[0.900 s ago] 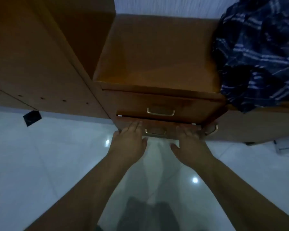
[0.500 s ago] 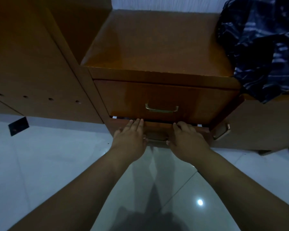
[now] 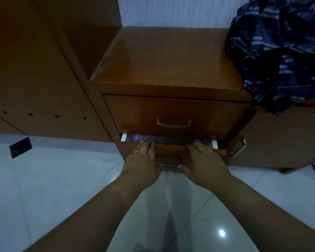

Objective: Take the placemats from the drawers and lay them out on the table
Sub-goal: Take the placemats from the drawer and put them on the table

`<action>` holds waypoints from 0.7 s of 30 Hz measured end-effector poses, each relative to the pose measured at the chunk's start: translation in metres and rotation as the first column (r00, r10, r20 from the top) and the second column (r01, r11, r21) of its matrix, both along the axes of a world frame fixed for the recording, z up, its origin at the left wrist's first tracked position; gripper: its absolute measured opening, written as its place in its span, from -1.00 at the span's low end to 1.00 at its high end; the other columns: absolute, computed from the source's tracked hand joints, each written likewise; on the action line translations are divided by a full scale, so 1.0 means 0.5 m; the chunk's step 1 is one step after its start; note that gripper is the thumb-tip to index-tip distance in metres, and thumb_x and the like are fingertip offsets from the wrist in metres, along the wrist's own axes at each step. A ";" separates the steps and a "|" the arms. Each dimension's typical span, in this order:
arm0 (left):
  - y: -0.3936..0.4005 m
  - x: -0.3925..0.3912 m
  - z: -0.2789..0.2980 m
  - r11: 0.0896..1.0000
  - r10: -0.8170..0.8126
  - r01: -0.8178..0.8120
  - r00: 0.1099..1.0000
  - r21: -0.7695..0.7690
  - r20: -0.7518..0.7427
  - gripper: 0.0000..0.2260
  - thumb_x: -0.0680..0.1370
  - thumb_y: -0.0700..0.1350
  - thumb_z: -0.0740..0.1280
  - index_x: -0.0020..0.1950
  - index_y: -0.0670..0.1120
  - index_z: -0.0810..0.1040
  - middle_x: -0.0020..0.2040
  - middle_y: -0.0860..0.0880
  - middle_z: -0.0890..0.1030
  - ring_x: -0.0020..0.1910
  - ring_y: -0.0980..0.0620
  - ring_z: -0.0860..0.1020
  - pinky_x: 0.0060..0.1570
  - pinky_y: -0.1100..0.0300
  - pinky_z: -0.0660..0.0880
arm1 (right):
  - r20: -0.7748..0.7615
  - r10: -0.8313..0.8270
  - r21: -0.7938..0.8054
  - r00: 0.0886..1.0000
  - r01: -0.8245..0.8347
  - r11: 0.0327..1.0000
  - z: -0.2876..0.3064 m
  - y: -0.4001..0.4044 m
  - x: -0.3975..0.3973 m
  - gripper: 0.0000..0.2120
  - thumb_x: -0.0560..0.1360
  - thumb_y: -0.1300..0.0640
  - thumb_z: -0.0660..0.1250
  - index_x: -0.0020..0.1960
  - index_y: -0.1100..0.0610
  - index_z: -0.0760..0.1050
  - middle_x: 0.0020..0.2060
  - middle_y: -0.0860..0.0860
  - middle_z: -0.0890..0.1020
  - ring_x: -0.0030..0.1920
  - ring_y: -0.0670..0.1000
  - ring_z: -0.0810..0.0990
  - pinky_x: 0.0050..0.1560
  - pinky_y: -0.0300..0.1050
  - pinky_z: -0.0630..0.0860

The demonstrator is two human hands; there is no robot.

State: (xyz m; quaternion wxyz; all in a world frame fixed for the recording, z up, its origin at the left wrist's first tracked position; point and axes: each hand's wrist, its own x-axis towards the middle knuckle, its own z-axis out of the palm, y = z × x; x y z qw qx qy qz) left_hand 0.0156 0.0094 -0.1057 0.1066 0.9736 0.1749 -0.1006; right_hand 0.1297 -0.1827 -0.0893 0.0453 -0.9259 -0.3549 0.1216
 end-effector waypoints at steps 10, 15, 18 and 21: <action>0.017 -0.019 0.010 0.999 -0.045 0.044 0.994 -0.015 -0.099 -0.31 0.66 0.19 0.10 0.67 -0.05 -0.11 0.67 -0.05 -0.10 0.65 -0.09 -0.11 0.58 -0.10 -0.01 | -0.025 0.011 -0.012 1.000 -0.011 1.000 -0.020 -0.012 -0.010 -0.23 0.56 -0.33 0.14 0.62 0.06 0.08 0.56 0.03 0.23 0.56 0.09 0.17 0.53 0.01 0.16; 0.015 -0.012 0.010 0.999 -0.045 0.042 0.993 -0.028 -0.109 -0.30 0.66 0.21 0.11 0.67 -0.07 -0.09 0.68 -0.06 -0.06 0.64 -0.10 -0.10 0.58 -0.08 0.01 | -0.058 0.005 0.001 0.998 -0.005 1.000 -0.016 -0.012 -0.010 -0.23 0.58 -0.31 0.15 0.63 0.06 0.06 0.57 0.01 0.21 0.55 0.07 0.16 0.49 -0.01 0.23; 0.016 -0.017 0.016 0.998 -0.053 0.050 0.994 -0.035 -0.099 -0.31 0.66 0.20 0.13 0.66 -0.08 -0.05 0.67 -0.07 0.00 0.64 -0.10 -0.05 0.58 -0.09 0.08 | -0.051 0.008 0.001 0.999 -0.008 1.000 -0.010 -0.010 -0.011 -0.25 0.58 -0.31 0.14 0.62 0.06 0.10 0.55 0.02 0.26 0.52 0.08 0.23 0.47 -0.01 0.28; 0.015 -0.026 0.020 0.997 -0.081 0.082 0.992 0.005 -0.092 -0.33 0.67 0.17 0.12 0.66 -0.10 -0.03 0.67 -0.10 0.04 0.64 -0.11 0.00 0.56 -0.09 0.16 | -0.034 0.024 0.002 0.999 -0.024 1.000 -0.011 -0.016 -0.014 -0.26 0.58 -0.31 0.12 0.62 0.06 0.11 0.52 0.01 0.29 0.48 0.08 0.27 0.44 -0.02 0.33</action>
